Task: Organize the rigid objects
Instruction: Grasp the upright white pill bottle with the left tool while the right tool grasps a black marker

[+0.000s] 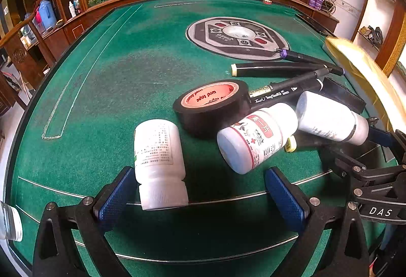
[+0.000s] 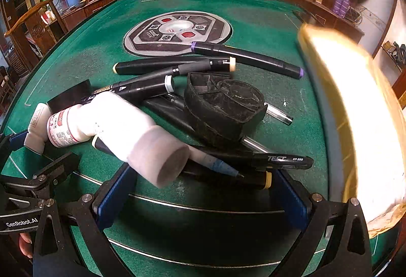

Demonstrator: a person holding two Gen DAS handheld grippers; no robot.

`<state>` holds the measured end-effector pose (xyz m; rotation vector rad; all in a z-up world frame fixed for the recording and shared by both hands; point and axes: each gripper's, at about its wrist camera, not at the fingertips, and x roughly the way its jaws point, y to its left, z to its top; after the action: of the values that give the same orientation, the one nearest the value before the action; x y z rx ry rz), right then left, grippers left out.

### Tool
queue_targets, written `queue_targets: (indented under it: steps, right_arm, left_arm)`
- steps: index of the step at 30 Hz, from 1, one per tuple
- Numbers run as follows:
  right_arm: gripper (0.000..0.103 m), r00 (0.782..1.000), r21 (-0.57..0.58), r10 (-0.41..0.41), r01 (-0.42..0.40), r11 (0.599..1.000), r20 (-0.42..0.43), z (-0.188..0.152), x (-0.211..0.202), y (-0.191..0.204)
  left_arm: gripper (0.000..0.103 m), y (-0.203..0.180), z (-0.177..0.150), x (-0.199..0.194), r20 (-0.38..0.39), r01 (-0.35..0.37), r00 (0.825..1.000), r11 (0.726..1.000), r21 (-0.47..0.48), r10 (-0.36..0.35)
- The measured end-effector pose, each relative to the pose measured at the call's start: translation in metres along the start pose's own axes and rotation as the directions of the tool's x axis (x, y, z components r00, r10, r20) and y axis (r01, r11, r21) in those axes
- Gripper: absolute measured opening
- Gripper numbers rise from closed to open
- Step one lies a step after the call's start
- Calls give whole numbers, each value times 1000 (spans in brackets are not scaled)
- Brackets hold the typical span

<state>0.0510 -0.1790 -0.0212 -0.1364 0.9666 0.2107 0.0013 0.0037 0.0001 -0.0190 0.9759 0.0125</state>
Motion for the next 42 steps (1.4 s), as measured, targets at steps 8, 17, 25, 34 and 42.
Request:
queue_targets:
  steps: [8, 17, 25, 34, 42]
  right_arm:
    - [103, 1000, 0, 0, 0, 1000, -1, 1, 0, -1]
    - [103, 1000, 2, -1, 1, 1000, -1, 0, -1, -1]
    - [103, 996, -126, 80, -83, 989, -25, 13, 8, -6]
    - [103, 997, -127, 79, -81, 989, -26, 12, 6, -7]
    - [103, 996, -129, 80, -83, 988, -25, 12, 6, -7]
  left_arm:
    - [102, -2, -1, 1, 1, -5, 1000, 1000, -7, 5]
    - [102, -1, -4, -1, 8, -19, 1000, 999, -40, 19]
    - [102, -4, -3, 1, 3, -38, 999, 998, -56, 39]
    - [103, -5, -1, 2, -2, -44, 999, 997, -66, 44]
    - [102, -5, -2, 1, -1, -36, 999, 998, -58, 36]
